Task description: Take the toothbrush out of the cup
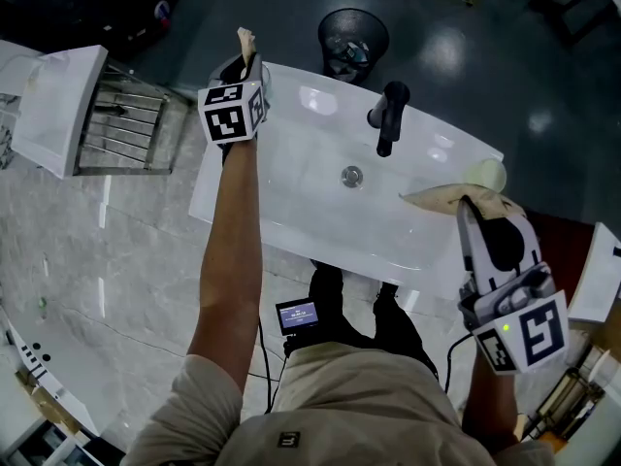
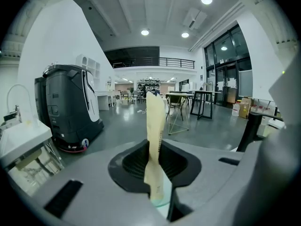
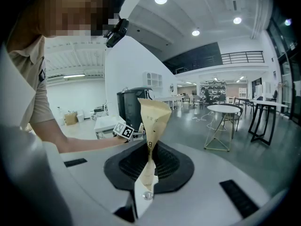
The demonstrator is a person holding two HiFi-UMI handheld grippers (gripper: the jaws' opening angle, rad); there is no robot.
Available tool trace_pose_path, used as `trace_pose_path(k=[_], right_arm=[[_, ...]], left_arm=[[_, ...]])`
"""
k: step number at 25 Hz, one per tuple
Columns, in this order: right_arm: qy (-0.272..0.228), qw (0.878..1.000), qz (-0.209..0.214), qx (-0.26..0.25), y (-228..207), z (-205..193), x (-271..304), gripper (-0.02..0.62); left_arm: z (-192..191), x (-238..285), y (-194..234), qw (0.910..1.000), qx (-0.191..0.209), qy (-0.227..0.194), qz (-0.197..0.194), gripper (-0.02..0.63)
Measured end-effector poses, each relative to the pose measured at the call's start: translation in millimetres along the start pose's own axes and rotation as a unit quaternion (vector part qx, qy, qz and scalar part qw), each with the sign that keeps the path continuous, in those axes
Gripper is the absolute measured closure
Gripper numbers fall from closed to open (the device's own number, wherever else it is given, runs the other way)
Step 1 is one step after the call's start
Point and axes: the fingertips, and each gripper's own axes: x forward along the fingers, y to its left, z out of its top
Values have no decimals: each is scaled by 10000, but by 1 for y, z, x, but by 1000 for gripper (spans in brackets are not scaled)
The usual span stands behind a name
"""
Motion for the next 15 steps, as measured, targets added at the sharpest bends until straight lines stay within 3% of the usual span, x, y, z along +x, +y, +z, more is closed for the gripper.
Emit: trace_pose_path(k=[6,15], right_arm=[[-57,10000,46,-5,-2,-4,0,568],[-289,9994,152,-83,-4,-2,-34,568]], left_arm=[[8,-9,4,9997,47,-200,139,569],[56,-64,-16,9965,242,-729,329,574]])
